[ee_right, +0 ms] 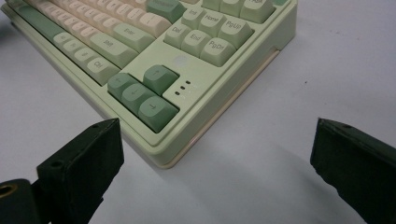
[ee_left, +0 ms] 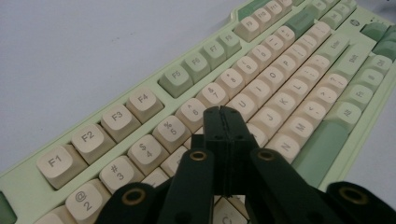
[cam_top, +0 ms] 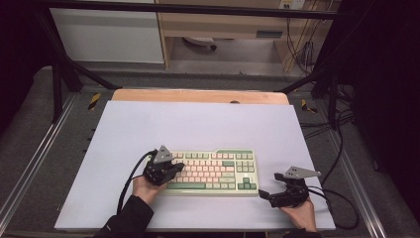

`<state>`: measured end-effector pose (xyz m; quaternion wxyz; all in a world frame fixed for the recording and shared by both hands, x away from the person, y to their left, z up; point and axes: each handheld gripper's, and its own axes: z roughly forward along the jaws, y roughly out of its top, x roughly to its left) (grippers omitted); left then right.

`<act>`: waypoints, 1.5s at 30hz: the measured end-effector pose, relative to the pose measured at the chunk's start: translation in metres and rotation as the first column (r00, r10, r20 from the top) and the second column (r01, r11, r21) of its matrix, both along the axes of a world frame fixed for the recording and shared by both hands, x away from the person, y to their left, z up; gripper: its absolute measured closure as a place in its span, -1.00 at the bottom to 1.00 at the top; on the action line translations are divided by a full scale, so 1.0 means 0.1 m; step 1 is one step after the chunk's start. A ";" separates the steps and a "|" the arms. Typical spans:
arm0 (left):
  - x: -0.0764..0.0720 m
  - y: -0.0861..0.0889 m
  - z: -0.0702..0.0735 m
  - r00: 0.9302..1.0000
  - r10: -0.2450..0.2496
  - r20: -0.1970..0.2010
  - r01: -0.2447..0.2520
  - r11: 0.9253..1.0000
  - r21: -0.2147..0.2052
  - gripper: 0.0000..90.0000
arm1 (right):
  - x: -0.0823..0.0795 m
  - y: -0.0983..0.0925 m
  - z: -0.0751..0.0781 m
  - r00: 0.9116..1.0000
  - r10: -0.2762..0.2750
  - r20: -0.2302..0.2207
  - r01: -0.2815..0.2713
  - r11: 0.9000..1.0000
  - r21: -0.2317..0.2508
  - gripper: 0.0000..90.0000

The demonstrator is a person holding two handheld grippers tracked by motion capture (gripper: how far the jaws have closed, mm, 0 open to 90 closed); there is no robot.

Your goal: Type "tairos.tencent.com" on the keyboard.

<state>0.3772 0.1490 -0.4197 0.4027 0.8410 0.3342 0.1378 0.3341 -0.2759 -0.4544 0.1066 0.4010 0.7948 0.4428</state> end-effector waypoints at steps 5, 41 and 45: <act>0.02 -0.02 -0.04 1.000 0.012 -0.003 -0.012 1.000 0.010 1.00 | 0.00 0.00 0.00 1.000 -0.001 -0.004 0.001 1.000 0.001 -0.93; -0.13 0.24 0.10 1.000 0.014 0.025 -0.014 1.000 0.005 1.00 | 0.00 0.01 -0.01 1.000 0.002 -0.010 -0.002 1.000 -0.003 -0.93; -0.16 0.33 0.10 0.999 0.025 0.027 -0.025 1.000 0.012 1.00 | 0.00 0.01 -0.01 1.000 0.002 -0.011 -0.002 1.000 -0.004 -0.93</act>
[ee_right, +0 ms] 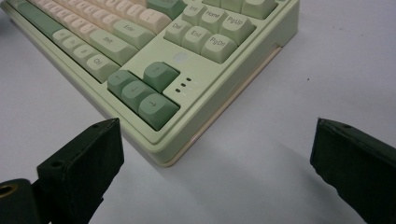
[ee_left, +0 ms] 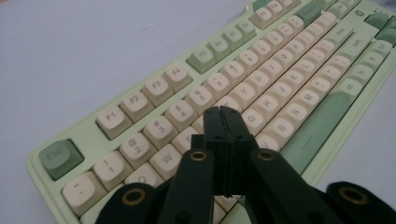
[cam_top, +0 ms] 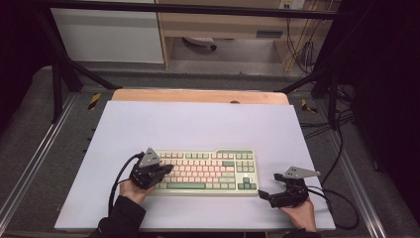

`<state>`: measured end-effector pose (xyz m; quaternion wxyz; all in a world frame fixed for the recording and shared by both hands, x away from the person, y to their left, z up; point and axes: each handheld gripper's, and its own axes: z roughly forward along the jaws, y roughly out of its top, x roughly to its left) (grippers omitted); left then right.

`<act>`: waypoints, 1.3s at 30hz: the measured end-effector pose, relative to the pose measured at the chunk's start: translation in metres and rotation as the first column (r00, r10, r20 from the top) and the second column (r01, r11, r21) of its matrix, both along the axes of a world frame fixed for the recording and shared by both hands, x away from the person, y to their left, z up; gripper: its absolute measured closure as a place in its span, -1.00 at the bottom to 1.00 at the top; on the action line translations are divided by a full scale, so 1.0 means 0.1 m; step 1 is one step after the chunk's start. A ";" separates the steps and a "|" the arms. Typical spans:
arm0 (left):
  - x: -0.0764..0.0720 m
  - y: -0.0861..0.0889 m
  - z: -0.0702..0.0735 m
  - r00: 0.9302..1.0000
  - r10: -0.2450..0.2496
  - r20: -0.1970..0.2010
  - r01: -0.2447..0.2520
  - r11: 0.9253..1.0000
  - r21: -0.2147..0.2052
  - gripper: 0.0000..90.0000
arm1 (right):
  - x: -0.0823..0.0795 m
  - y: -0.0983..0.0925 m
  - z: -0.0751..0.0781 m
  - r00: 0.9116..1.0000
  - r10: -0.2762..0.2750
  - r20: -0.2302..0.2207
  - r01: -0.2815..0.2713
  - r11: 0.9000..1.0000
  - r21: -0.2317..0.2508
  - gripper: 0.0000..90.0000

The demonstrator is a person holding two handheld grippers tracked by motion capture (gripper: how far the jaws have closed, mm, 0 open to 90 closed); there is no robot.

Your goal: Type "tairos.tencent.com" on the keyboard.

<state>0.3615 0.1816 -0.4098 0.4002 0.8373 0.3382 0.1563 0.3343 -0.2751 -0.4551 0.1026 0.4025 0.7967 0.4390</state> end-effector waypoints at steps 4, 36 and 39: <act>-0.02 0.09 -0.02 1.000 0.014 -0.007 -0.014 1.000 0.001 1.00 | 0.00 0.00 0.00 1.000 -0.001 -0.002 0.001 1.000 0.000 -0.93; -0.03 0.27 -0.20 0.998 0.055 -0.033 -0.054 0.998 0.024 1.00 | 0.00 0.00 0.00 1.000 0.000 -0.005 0.000 1.000 -0.001 -0.92; -0.03 0.28 -0.19 0.998 0.052 -0.029 -0.051 0.998 0.023 1.00 | 0.00 0.00 0.00 1.000 0.000 -0.004 0.000 1.000 -0.003 -0.92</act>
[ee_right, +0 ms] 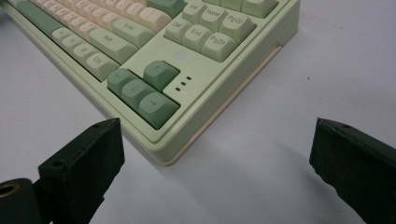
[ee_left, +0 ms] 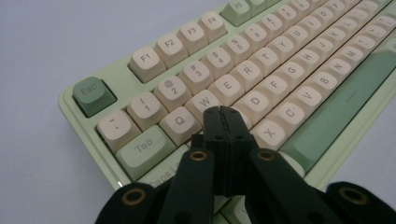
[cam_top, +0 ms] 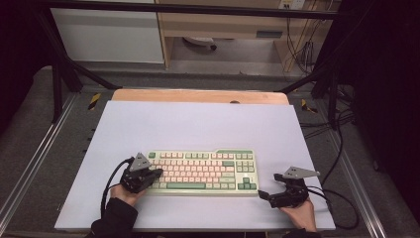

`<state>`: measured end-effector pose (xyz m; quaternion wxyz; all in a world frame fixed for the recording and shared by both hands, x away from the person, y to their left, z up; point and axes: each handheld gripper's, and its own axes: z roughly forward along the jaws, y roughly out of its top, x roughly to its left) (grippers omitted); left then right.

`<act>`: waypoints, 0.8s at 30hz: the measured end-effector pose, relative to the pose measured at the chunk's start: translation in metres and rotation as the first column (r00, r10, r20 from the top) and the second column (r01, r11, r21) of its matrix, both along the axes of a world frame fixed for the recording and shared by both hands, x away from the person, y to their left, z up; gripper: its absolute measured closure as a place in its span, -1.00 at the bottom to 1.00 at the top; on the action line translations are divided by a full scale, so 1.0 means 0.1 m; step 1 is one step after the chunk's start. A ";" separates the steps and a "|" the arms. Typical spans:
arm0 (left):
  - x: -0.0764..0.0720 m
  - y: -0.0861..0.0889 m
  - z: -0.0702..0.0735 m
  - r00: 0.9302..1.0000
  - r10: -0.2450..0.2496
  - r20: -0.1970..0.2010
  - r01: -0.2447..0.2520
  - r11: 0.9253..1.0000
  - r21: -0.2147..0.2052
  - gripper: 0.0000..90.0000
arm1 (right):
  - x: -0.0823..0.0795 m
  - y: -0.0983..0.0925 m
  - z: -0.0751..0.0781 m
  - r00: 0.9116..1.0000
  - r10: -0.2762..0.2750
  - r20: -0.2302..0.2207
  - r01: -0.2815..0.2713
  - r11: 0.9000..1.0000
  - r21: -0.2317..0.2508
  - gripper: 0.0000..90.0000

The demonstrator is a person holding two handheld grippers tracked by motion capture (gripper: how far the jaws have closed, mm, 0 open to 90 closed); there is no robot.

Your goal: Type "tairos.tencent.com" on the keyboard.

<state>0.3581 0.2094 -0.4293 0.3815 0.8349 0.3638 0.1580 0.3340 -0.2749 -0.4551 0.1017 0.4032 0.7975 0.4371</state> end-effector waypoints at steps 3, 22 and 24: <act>-0.01 0.02 0.02 1.000 0.003 0.007 -0.002 1.000 -0.008 1.00 | 0.00 -0.01 0.01 1.000 0.001 0.003 -0.001 1.000 0.001 -0.90; -0.09 0.16 0.07 1.000 0.017 0.009 -0.016 0.999 -0.048 1.00 | -0.05 0.21 0.24 0.995 0.100 0.027 -0.101 0.994 0.029 -0.29; -0.10 0.17 0.07 1.000 0.016 0.011 -0.015 0.999 -0.050 1.00 | -0.05 0.25 0.26 0.994 0.110 0.028 -0.111 0.994 0.022 -0.20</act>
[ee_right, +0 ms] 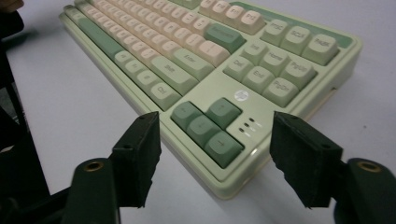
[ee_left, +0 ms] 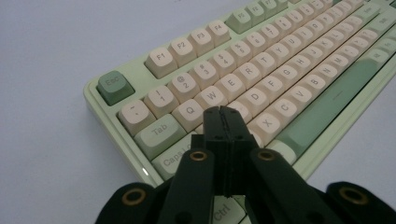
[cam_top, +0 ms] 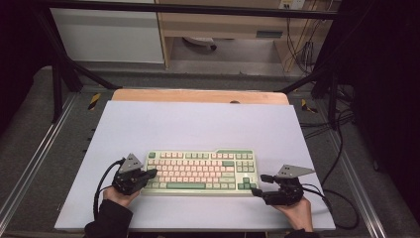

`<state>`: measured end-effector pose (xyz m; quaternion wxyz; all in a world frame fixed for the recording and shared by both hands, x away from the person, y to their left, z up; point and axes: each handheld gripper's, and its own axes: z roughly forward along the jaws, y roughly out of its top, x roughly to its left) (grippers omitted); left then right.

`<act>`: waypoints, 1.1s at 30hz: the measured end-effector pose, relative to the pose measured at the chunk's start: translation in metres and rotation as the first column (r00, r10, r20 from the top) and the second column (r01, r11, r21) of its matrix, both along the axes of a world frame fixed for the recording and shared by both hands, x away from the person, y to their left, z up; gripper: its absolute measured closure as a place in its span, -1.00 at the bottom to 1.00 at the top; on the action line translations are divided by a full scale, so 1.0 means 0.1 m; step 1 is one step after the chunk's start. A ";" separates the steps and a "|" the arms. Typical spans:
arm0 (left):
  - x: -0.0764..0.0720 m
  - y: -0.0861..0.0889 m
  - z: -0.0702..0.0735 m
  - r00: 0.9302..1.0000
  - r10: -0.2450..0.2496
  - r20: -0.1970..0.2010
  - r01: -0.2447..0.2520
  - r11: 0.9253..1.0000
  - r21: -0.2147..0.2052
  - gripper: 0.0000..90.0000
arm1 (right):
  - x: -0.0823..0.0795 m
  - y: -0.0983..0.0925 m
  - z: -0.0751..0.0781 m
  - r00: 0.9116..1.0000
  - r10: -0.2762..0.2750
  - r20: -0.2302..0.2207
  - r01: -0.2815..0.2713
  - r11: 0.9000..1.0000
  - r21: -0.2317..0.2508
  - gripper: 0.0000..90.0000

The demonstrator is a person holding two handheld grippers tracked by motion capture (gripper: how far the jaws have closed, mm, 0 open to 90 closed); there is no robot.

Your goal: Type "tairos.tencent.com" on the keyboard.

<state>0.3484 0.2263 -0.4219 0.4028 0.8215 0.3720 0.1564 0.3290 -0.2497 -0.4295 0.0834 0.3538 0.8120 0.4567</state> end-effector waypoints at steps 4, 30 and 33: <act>0.00 0.00 0.00 1.000 -0.001 0.001 0.001 1.000 -0.002 1.00 | 0.00 0.09 0.05 1.000 0.015 0.005 -0.015 1.000 0.003 -0.02; 0.00 0.00 0.00 1.000 -0.004 0.002 0.004 1.000 -0.012 1.00 | 0.13 0.84 0.24 0.997 0.073 0.035 -0.071 0.997 -0.040 1.00; 0.00 0.00 0.00 1.000 -0.007 0.000 0.007 1.000 -0.010 1.00 | 0.15 0.90 0.25 0.997 0.071 0.034 -0.069 0.997 -0.043 1.00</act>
